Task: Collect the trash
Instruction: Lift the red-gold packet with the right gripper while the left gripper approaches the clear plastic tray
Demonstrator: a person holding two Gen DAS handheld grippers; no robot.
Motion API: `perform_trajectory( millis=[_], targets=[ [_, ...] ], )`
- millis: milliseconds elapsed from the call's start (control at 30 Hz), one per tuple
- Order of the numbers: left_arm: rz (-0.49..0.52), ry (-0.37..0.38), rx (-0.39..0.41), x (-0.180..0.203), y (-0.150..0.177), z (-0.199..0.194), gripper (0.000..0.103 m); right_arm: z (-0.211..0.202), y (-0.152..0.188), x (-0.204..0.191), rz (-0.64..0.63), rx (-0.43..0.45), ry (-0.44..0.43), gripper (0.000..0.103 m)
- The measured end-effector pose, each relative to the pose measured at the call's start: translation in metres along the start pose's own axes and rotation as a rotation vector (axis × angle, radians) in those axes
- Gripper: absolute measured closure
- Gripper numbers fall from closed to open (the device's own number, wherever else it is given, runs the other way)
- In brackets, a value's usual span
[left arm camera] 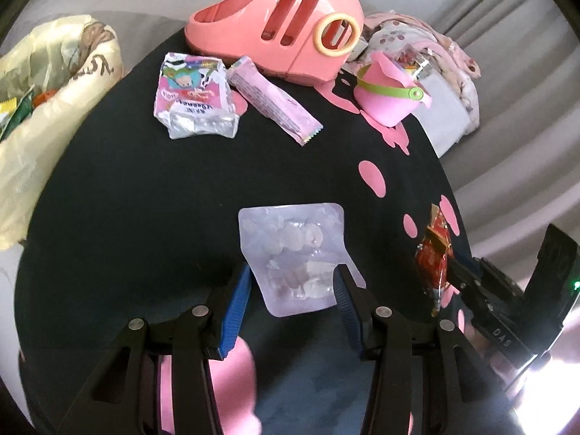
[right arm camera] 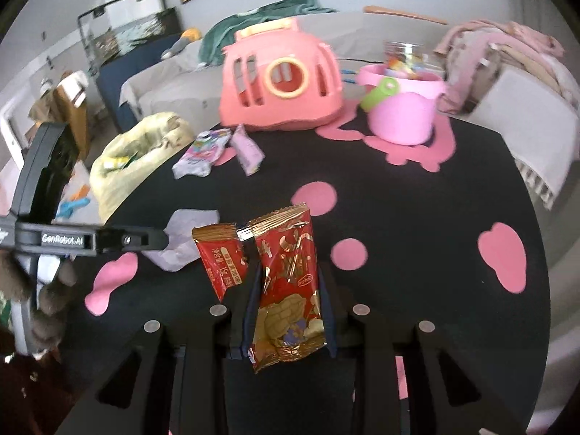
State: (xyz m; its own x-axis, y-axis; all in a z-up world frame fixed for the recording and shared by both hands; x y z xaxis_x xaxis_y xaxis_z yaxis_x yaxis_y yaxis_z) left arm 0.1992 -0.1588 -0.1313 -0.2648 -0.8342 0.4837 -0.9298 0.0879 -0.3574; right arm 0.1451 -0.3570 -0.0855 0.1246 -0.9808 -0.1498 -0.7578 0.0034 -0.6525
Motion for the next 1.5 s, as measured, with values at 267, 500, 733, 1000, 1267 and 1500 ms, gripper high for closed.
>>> perform_trajectory(
  millis=[267,500,733,1000,1267,1500],
  targets=[
    [-0.014,-0.001,-0.018,0.004,-0.002,0.011,0.092,-0.003,0.008,0.006,0.049,0.027,0.007,0.074],
    [0.074,-0.032,0.101,0.009,-0.014,-0.016,0.1,-0.005,0.008,0.003,0.105,0.051,-0.029,0.074],
    [0.137,-0.127,0.216,0.0,-0.019,-0.056,0.1,-0.002,-0.001,-0.021,0.059,0.05,-0.058,0.074],
    [0.125,-0.125,0.197,-0.012,-0.013,-0.058,0.1,0.015,-0.005,-0.037,0.01,-0.008,-0.035,0.073],
    [0.107,0.054,0.086,-0.003,-0.008,-0.031,0.086,0.034,0.002,-0.041,-0.011,-0.097,-0.018,0.065],
    [0.019,0.036,0.052,-0.008,-0.008,-0.006,0.079,0.034,0.006,-0.042,-0.061,-0.091,0.034,0.068]
  ],
)
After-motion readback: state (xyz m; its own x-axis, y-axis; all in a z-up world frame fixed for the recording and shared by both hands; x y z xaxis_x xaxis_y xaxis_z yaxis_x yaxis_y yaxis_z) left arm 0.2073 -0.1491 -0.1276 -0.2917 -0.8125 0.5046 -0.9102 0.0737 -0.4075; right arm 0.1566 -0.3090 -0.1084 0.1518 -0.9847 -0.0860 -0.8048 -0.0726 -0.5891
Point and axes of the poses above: each gripper's, at about its wrist camera, not at the fingertips, and z roughly the way its jaws point, x to its right, y to its underside, the point moved 1 cm from there along z, roughly the way its jaws point, and after that the axes turned 2 degrees about -x, right-handed, at the moved point
